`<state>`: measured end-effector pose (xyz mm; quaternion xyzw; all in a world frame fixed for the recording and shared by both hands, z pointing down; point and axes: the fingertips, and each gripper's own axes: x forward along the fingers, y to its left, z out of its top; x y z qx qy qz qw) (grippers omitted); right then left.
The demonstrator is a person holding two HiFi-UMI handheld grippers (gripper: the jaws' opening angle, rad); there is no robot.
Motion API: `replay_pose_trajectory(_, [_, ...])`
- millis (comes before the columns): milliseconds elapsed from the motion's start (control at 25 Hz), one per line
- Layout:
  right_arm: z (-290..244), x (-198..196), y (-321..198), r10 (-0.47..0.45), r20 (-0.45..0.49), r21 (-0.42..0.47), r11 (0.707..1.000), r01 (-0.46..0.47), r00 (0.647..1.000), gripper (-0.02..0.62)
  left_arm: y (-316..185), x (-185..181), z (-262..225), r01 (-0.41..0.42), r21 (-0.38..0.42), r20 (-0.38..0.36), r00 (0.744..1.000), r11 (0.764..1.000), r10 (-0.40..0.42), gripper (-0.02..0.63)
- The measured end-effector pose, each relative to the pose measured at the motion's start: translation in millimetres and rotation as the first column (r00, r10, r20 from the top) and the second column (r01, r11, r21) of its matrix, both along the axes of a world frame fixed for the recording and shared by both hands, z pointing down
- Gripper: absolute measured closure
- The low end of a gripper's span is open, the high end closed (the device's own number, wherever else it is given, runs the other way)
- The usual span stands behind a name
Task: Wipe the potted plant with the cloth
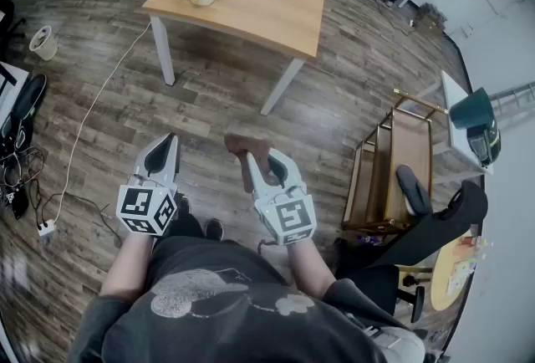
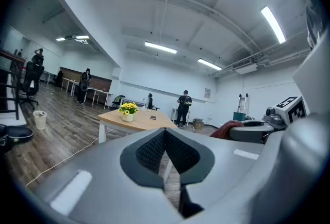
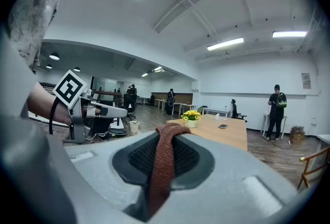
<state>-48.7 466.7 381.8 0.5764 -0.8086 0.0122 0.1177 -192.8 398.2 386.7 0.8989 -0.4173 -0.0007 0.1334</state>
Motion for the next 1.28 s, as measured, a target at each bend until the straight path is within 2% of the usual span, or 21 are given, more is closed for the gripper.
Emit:
replay_pose_trajectory(560, [4, 8, 3, 0.032, 0.018, 0.004, 0.999, -0.032, 0.999, 0.557, -2, 4, 0, -0.002, 0.006, 0.001, 1.000, 1.000, 0.002, 0.588])
replay_pose_trajectory(800, [4, 11, 4, 0.029, 0.085, 0.031, 0.999, -0.032, 0.996, 0.555, -3, 4, 1, 0.005, 0.016, 0.015, 1.000, 1.000, -0.005, 0.588])
replay_pose_trajectory(1000, [14, 7, -14, 0.028, 0.087, 0.012, 0.999, -0.029, 0.996, 0.555, -19, 1, 11, 0.008, 0.000, 0.004, 1.000, 1.000, -0.008, 0.588])
replay_pose_trajectory(1200, [16, 13, -49, 0.061, 0.078, 0.014, 0.998, -0.062, 0.995, 0.555, -60, 4, 31, -0.006, -0.039, -0.012, 1.000, 0.999, 0.005, 0.588])
replay_pose_trajectory(1280, [20, 17, -68, 0.070, 0.079, 0.000, 0.998, -0.070, 0.994, 0.555, -79, 8, 30, -0.025, -0.030, -0.020, 1.000, 0.999, 0.024, 0.588])
